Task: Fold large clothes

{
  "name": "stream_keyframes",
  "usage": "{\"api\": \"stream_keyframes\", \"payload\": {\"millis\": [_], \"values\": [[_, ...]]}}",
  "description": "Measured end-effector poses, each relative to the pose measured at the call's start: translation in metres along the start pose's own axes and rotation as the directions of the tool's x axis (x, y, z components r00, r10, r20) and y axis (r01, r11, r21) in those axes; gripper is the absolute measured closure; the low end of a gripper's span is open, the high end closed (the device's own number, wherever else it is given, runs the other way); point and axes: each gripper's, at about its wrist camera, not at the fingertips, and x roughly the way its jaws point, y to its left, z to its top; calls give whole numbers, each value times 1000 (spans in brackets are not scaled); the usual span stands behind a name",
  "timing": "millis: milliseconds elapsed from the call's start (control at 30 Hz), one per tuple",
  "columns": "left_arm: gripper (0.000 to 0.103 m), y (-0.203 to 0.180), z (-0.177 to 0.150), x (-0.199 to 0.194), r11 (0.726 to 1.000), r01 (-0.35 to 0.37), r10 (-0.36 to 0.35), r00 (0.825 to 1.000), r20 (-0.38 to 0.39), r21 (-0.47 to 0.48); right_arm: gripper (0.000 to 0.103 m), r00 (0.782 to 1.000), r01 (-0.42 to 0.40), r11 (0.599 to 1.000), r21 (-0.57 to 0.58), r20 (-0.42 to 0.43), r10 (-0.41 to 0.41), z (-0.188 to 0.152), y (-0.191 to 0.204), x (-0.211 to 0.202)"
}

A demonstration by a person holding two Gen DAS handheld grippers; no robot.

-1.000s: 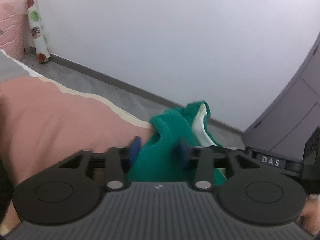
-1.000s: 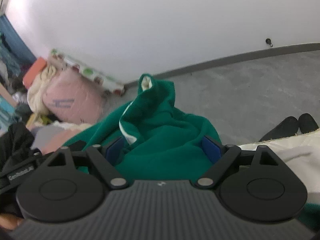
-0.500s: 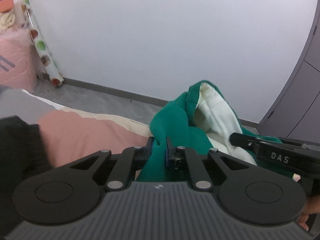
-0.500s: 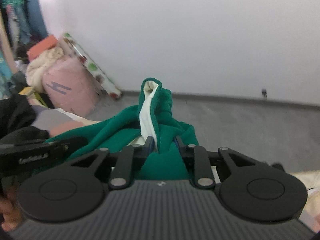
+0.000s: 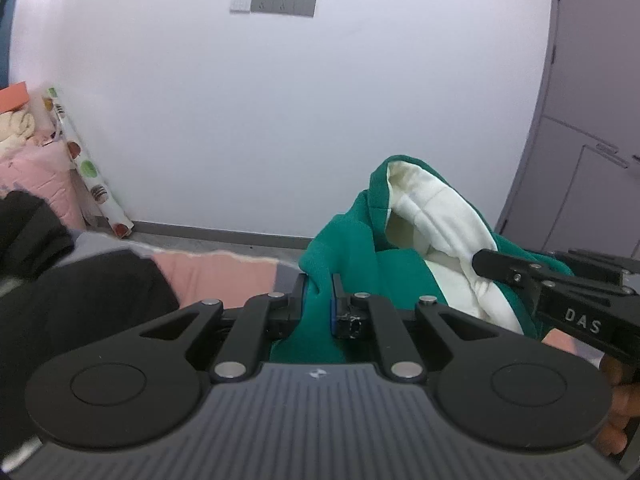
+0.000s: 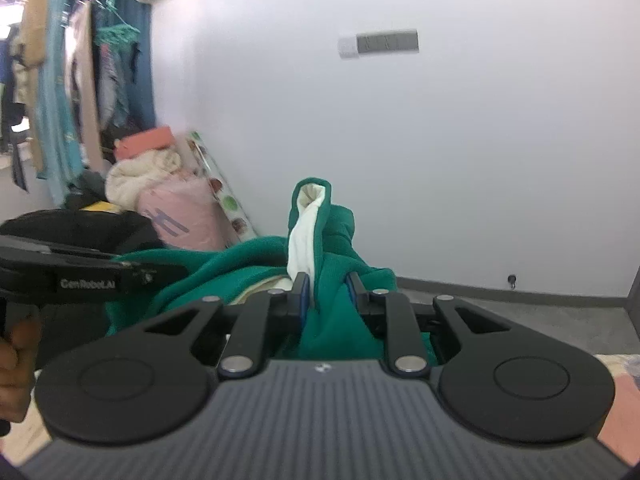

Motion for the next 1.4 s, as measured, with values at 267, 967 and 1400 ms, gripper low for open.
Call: {"api": "stream_keyframes", "payload": {"millis": [267,967,1400], "values": [[92,-23,-103,-105,999,10,-10,1000,-15,-33,81,999,-41,998,-45,2,41,-67,34,-118],[49,-42,-232,-157,999,-12,7,992,-126,-40,60,982,-90,984,152,-150,113,-167,52,-162],[49,-7,-244,-162,981,-27,-7,985,-174,-191,24,986,-105,989,107,-114,117,-170,59,-161]]}}
